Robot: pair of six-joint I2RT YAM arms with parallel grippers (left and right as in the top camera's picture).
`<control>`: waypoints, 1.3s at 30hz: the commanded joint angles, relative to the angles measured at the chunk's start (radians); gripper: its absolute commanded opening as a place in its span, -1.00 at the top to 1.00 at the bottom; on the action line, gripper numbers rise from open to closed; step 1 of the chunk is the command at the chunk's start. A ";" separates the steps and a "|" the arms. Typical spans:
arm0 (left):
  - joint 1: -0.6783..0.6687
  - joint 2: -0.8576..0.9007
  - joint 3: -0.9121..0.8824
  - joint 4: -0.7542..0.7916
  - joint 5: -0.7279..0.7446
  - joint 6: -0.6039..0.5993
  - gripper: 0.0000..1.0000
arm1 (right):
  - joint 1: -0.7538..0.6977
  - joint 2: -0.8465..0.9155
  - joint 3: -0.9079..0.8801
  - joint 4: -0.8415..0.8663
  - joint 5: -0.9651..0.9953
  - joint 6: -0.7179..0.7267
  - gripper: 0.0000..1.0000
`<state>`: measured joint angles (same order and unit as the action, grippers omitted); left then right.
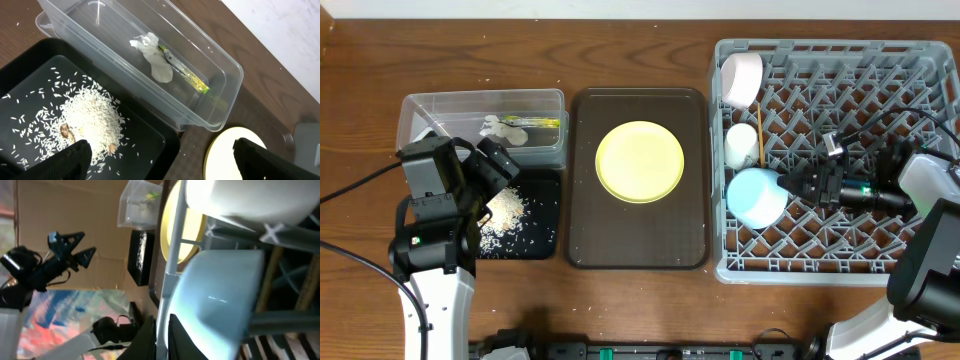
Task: Sort waste into correct bins and load items into the dishwasher rack
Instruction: 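Lower the blue bowl into the rack and open the right gripper, then move the right gripper back to the yellow plate on the brown tray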
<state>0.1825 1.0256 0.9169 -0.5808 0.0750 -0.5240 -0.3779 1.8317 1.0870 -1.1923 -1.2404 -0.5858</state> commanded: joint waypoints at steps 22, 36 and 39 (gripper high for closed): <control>0.005 0.001 0.021 -0.003 -0.005 0.002 -0.87 | 0.451 -0.261 0.391 0.240 0.870 0.634 0.78; 0.005 0.001 0.021 -0.003 -0.005 0.002 -0.87 | 1.040 -0.045 0.390 0.525 1.267 0.633 0.50; 0.005 0.001 0.021 -0.003 -0.005 0.002 -0.87 | 1.082 0.039 0.390 0.580 1.266 0.634 0.46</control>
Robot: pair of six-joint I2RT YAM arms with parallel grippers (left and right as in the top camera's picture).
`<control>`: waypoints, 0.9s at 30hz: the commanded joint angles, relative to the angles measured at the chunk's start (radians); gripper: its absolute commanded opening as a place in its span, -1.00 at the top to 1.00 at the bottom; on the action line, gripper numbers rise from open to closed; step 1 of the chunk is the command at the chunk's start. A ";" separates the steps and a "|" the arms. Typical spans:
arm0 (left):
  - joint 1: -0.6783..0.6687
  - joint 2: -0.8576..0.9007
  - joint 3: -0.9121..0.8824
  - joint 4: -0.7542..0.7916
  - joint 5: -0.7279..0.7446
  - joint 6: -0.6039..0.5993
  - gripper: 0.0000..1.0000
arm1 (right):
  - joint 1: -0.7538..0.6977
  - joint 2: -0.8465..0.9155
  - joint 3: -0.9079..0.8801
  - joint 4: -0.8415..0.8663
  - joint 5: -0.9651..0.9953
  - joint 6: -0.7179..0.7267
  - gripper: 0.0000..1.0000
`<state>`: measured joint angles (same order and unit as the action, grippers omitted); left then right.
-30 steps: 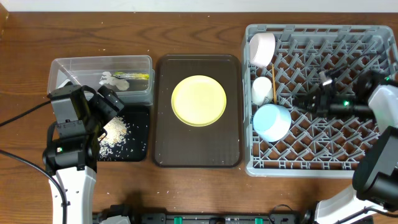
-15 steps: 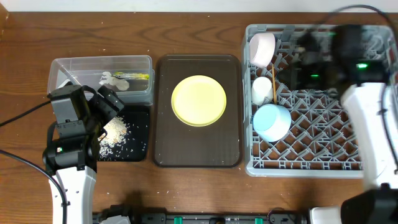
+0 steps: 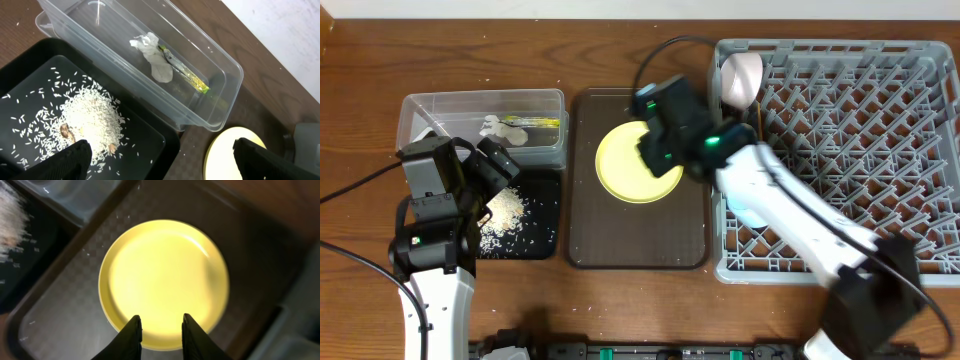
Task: Sort waste into correct bins and load items into the dishwasher rack
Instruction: 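Move the right gripper back to the yellow plate on the brown tray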
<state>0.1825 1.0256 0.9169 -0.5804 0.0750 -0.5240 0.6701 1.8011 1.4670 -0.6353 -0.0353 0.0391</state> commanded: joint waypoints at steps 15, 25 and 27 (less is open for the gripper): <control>0.005 0.001 0.021 -0.003 -0.005 0.002 -0.87 | 0.105 0.307 0.010 0.071 -0.137 0.009 0.40; 0.005 0.001 0.021 -0.003 -0.005 0.002 -0.87 | 0.167 0.311 0.010 0.008 -0.291 0.009 0.45; 0.005 0.001 0.021 -0.003 -0.005 0.002 -0.87 | 0.181 0.311 0.010 -0.006 -0.291 0.009 0.44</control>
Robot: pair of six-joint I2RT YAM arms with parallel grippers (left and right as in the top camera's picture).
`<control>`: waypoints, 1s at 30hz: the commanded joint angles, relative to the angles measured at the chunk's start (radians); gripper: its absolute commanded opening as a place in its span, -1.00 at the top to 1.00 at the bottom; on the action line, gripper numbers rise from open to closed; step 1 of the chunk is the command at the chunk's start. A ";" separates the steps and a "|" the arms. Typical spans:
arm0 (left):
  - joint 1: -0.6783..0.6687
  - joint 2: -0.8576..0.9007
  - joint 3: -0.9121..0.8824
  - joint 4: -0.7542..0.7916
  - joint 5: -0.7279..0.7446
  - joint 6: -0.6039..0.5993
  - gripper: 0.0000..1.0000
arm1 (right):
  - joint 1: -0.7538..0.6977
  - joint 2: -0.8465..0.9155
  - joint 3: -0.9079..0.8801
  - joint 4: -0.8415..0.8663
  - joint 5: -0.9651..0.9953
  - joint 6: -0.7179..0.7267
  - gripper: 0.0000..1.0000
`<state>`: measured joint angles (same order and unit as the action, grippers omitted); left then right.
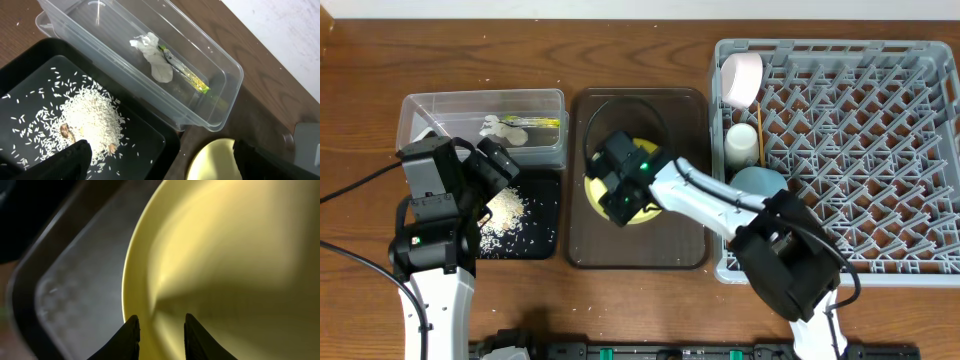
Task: Sort waste into correct bins and load items into the dishwasher rack
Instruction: 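Move the right gripper back to the yellow plate on the brown tray, then grasp the yellow plate's edge with the right gripper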
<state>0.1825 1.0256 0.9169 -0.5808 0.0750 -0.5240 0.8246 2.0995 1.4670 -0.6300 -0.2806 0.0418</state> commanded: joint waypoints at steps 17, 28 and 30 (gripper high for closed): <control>0.005 0.001 0.021 -0.003 -0.005 0.002 -0.87 | -0.092 -0.073 0.101 -0.043 0.043 0.002 0.43; 0.005 0.001 0.021 -0.003 -0.005 0.002 -0.87 | -0.190 -0.078 0.098 -0.075 0.269 0.002 0.29; 0.005 0.001 0.021 -0.003 -0.005 0.002 -0.87 | -0.190 -0.078 0.094 -0.077 0.274 0.001 0.29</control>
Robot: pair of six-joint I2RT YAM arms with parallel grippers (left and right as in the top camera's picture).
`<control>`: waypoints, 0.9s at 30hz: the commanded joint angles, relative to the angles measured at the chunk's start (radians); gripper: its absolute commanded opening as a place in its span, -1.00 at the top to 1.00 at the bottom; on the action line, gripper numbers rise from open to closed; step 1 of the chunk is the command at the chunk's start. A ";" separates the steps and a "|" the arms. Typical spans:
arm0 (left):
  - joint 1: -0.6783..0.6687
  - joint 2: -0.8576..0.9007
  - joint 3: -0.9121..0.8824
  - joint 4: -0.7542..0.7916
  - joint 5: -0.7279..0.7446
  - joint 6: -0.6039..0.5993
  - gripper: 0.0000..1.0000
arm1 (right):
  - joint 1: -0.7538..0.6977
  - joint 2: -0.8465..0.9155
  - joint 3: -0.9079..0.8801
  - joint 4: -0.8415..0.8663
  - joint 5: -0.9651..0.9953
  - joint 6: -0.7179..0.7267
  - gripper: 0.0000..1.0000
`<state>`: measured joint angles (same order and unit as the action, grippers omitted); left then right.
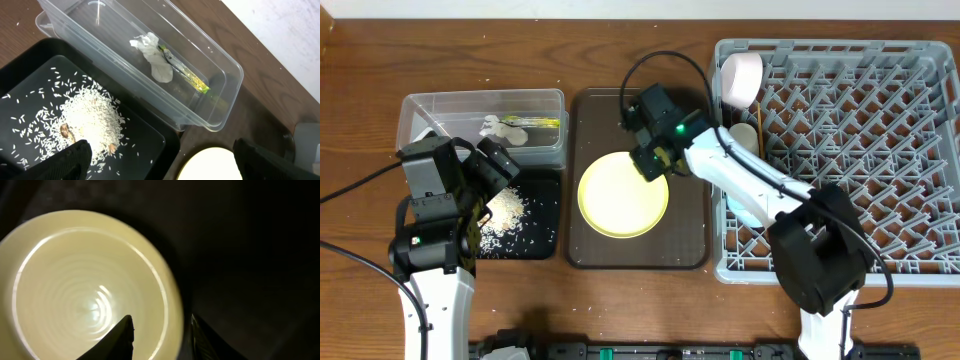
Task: Sort waste into correct bins and load items into the dishwasher rack
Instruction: 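Grasp the yellow plate's edge with the right gripper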
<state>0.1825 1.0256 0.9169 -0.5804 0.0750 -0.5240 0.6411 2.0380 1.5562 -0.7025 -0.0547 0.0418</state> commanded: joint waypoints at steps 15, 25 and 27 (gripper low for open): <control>0.005 0.001 0.021 -0.003 -0.005 0.002 -0.86 | -0.006 0.013 -0.008 -0.039 0.071 -0.024 0.30; 0.005 0.001 0.021 -0.003 -0.005 0.002 -0.87 | -0.002 0.014 -0.019 -0.050 0.070 -0.024 0.32; 0.005 0.001 0.021 -0.003 -0.005 0.002 -0.87 | -0.002 0.014 -0.023 -0.050 0.070 -0.024 0.32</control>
<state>0.1825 1.0256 0.9169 -0.5808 0.0750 -0.5240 0.6380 2.0384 1.5501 -0.7490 0.0010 0.0330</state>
